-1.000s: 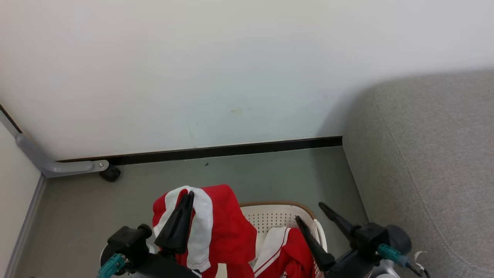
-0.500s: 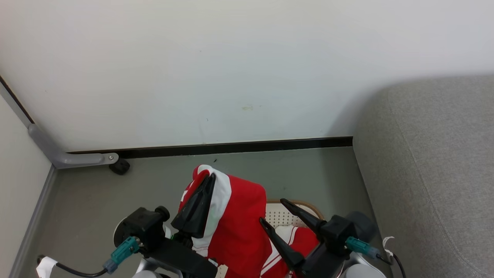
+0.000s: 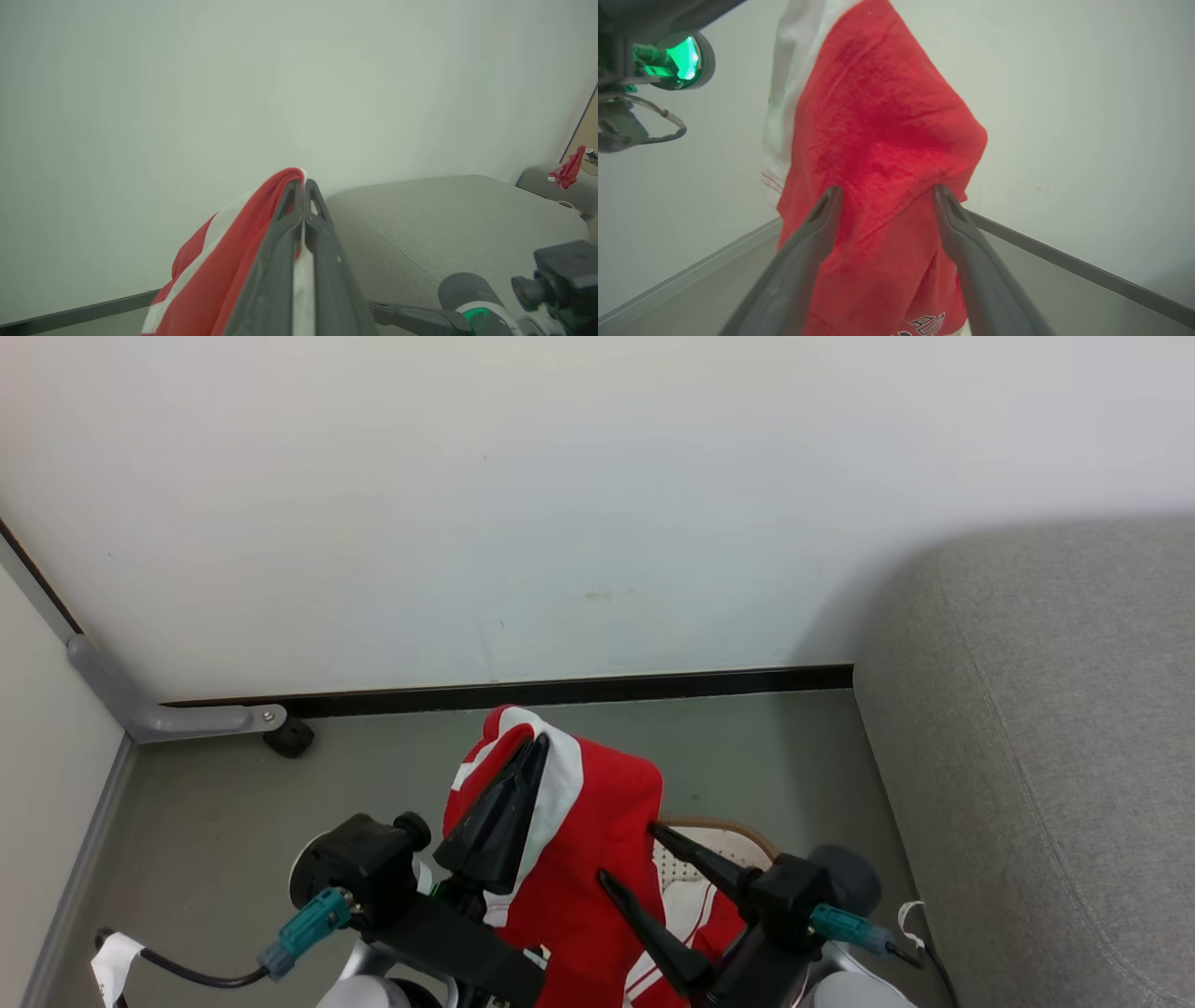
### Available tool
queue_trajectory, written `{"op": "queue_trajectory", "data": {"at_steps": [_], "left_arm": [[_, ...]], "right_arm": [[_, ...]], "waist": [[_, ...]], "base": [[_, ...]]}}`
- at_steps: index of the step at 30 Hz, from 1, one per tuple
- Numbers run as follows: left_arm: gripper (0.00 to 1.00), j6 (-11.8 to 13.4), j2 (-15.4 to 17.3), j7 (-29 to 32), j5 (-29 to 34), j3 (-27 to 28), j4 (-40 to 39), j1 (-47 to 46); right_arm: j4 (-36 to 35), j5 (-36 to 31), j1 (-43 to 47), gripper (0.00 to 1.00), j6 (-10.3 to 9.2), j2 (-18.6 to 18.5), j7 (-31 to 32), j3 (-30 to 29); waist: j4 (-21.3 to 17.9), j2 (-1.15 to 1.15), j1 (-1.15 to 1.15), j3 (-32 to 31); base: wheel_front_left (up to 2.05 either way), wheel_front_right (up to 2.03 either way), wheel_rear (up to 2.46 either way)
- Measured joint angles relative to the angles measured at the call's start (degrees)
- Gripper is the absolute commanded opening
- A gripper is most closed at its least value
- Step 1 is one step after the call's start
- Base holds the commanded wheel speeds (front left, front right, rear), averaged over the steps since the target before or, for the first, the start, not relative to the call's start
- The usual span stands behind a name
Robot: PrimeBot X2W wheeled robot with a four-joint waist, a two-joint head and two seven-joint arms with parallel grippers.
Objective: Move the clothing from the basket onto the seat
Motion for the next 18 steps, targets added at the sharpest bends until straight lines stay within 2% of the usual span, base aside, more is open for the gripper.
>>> {"op": "queue_trajectory", "data": {"at_steps": [18], "left_arm": [[0.00, -0.09, 0.51, 4.09, -1.09, -1.87, -7.54, -0.01]], "right_arm": [[1.66, 2.35, -1.71, 1.00, 0.00, -1.68, 0.00, 1.13]], "waist": [[-0.30, 0.00, 0.00, -0.42]], "base": [[0.00, 0.00, 0.00]]}}
